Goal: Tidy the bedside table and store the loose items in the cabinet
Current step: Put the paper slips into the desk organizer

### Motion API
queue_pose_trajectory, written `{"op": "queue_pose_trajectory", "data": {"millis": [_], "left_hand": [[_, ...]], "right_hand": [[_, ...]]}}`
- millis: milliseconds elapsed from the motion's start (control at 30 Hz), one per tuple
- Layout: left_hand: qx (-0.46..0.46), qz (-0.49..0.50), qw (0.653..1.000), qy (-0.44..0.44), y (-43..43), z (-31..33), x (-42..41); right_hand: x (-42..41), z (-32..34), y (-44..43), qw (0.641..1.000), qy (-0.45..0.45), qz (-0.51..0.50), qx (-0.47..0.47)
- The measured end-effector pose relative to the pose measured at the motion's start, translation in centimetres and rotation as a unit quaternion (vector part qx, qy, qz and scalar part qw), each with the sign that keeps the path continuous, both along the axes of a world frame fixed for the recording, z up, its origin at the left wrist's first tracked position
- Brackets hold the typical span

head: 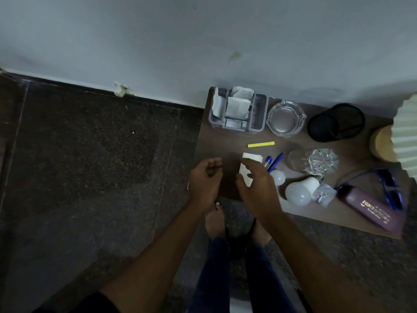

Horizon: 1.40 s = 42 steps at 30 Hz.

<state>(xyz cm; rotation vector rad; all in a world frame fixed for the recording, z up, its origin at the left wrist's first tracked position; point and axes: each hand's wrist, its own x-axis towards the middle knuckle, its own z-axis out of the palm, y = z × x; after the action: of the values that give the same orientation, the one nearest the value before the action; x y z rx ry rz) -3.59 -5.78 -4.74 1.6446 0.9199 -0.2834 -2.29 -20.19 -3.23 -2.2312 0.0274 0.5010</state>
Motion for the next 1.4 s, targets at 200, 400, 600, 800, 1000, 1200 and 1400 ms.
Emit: {"op": "queue_pose_trajectory", "data": {"millis": [200, 400, 600, 800, 1000, 1200, 1400], "left_hand": [[0.034, -0.024, 0.999, 0.014, 0.2, -0.8, -0.8], [0.054, -0.017, 0.998, 0.017, 2.1, -0.7, 0.1], [0.087, 0.005, 0.996, 0.016, 4.5, -0.7, 0.3], [0.074, 0.050, 0.995, 0.045, 6.2, -1.4, 0.3], [-0.011, 0.084, 0.994, 0.070, 7.3, -2.6, 0.7], [-0.031, 0.092, 0.992, 0.076, 7.7, -3.2, 1.2], [0.060, 0.007, 0.997, 0.047, 7.7, -2.5, 1.5]], "right_hand": [[-2.6, -1.5, 0.5, 0.992, 0.073, 0.052, -0.085], [-2.6, -2.1, 1.6, 0.989, 0.074, 0.076, -0.099], [-2.6, -2.4, 4.2, 0.984, 0.068, 0.147, -0.078], [-1.8, -2.8, 6.8, 0.980, 0.050, 0.189, -0.047], [-0.6, -3.2, 8.4, 0.966, 0.040, 0.255, -0.022], [0.8, -3.2, 8.4, 0.969, 0.094, 0.229, 0.010], [2.4, -3.0, 6.4, 0.992, 0.089, 0.056, 0.067]]}}
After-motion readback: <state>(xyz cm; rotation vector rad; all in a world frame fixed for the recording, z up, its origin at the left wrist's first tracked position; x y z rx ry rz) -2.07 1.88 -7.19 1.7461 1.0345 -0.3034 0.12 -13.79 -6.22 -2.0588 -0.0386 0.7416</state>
